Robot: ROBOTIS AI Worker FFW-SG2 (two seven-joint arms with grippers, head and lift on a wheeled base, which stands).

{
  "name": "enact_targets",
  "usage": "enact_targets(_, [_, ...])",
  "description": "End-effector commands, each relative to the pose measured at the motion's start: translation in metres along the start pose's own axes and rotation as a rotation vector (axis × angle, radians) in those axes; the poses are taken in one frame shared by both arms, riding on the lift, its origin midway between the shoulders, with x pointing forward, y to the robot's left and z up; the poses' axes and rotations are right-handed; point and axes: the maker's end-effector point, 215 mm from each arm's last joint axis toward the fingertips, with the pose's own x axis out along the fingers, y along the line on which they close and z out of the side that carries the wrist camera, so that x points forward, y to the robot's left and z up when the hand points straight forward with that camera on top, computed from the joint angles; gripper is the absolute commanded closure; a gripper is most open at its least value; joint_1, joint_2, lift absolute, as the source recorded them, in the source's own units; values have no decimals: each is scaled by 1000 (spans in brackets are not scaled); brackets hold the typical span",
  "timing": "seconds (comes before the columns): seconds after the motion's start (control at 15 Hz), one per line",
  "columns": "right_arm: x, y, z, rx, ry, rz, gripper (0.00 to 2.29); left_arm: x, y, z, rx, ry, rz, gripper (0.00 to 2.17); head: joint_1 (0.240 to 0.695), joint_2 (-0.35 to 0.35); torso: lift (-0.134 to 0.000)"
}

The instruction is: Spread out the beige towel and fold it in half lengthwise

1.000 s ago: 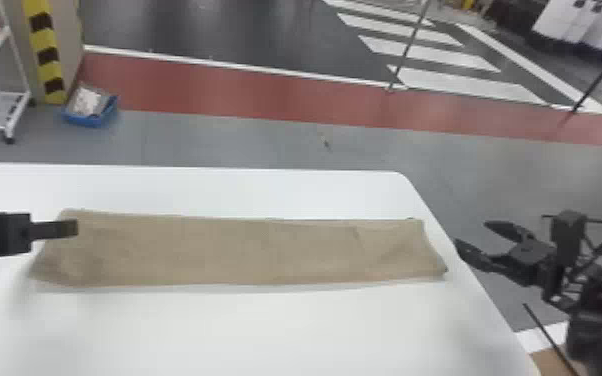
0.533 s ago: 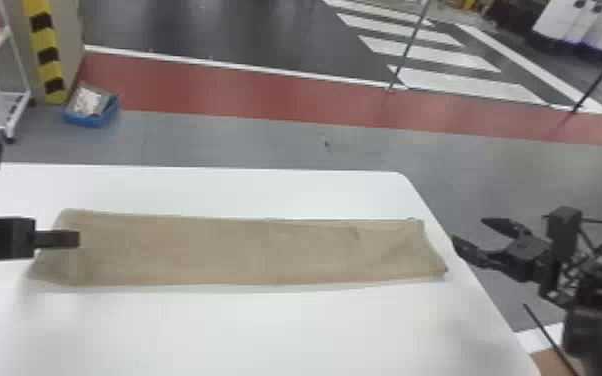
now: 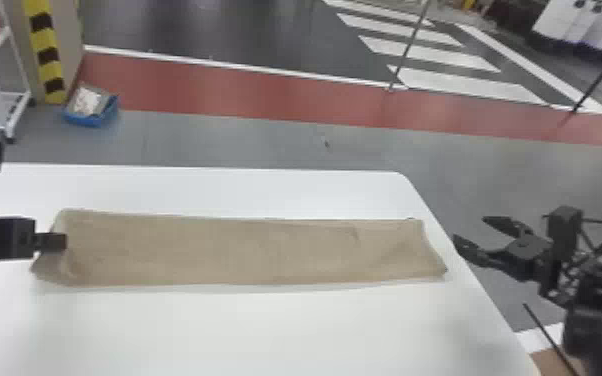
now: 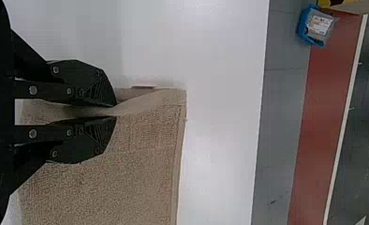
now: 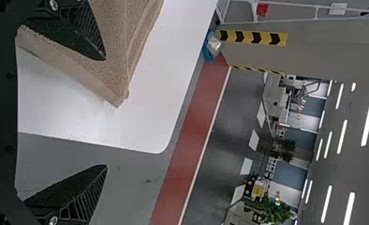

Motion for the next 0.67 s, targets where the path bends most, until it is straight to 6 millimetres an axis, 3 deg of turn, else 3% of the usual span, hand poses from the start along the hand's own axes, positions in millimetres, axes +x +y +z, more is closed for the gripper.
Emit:
enact_targets(0.0, [-1,-1,1,-1,-3,-2,66,0,0,-3,1,9,1,1339,695,-350,-124])
enact_targets(0.33, [-3,-4,1,5,-8,-11,66,-2,9,-14,-21,35,6,1379,695,-350,-124])
enact_targets(0.47, [-3,-4,1,4,-7,-11,66,-9,23,-19,-42,46,20,1379,695,-350,-124])
enact_targets(0.6, [-2,-2,0,9,-9,-10,66,-17,40,-12,-69,21,35,1379,695,-350,-124])
